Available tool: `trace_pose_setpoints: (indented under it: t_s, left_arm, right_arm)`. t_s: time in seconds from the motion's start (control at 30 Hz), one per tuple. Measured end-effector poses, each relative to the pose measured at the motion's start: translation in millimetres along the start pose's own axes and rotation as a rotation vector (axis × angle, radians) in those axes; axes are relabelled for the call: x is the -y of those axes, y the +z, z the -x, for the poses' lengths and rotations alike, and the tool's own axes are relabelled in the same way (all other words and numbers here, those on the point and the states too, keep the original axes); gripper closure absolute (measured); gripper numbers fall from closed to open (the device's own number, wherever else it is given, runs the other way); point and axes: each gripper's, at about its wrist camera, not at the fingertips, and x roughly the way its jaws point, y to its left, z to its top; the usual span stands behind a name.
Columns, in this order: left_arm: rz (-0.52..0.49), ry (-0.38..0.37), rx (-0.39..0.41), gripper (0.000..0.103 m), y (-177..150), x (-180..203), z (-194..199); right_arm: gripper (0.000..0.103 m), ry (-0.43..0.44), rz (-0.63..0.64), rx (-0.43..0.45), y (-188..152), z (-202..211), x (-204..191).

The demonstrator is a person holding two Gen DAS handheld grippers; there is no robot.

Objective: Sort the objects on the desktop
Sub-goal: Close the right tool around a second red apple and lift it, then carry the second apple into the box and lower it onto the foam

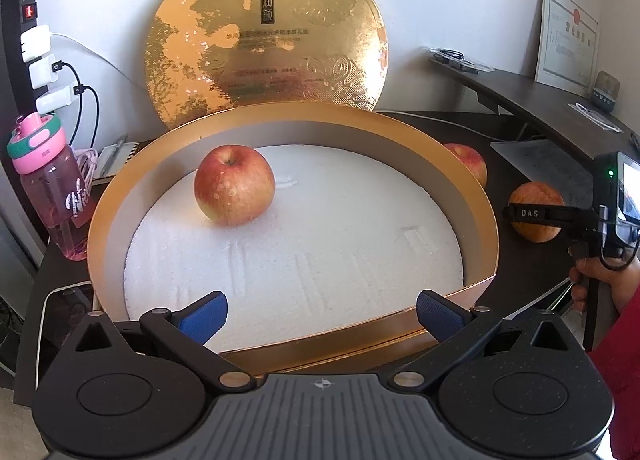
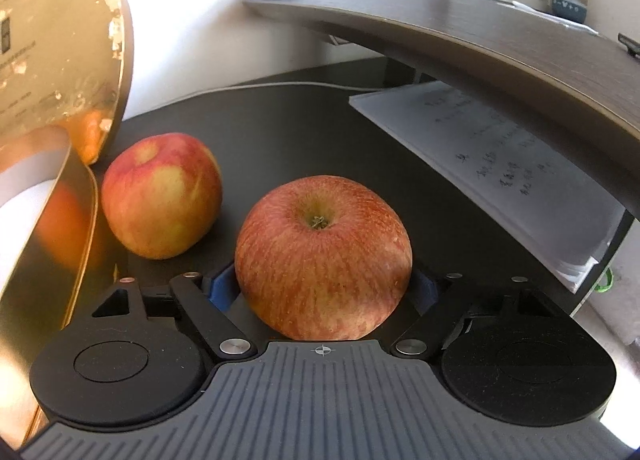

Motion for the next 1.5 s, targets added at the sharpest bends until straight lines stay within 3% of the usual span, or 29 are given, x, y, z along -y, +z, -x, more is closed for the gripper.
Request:
trace_pose_setpoints:
  t_s: [0.47, 0.8, 1.13, 1.5]
  left_arm:
    - [0.003, -0.059, 0.079, 0.001, -15.0, -12.8, 41.7]
    - [0.069, -0.051, 0.117, 0.001, -25.2, -45.9, 58.5]
    - [0.110, -0.050, 0.119, 0.001, -29.4, -73.1, 54.6]
    - [0.108, -0.071, 0.105, 0.001, -25.7, -85.3, 39.8]
  right_arm:
    - [0.020, 0.062, 0.053, 0.111, -5.4, 106.3, -18.6]
    - [0.020, 0.195, 0.155, 0.166, 5.4, 159.9, -79.8]
    - [0.020, 0.306, 0.289, 0.077, 14.7, 133.0, -169.5]
    - [0.020, 0.281, 0.365, -0.066, 30.2, 70.4, -227.0]
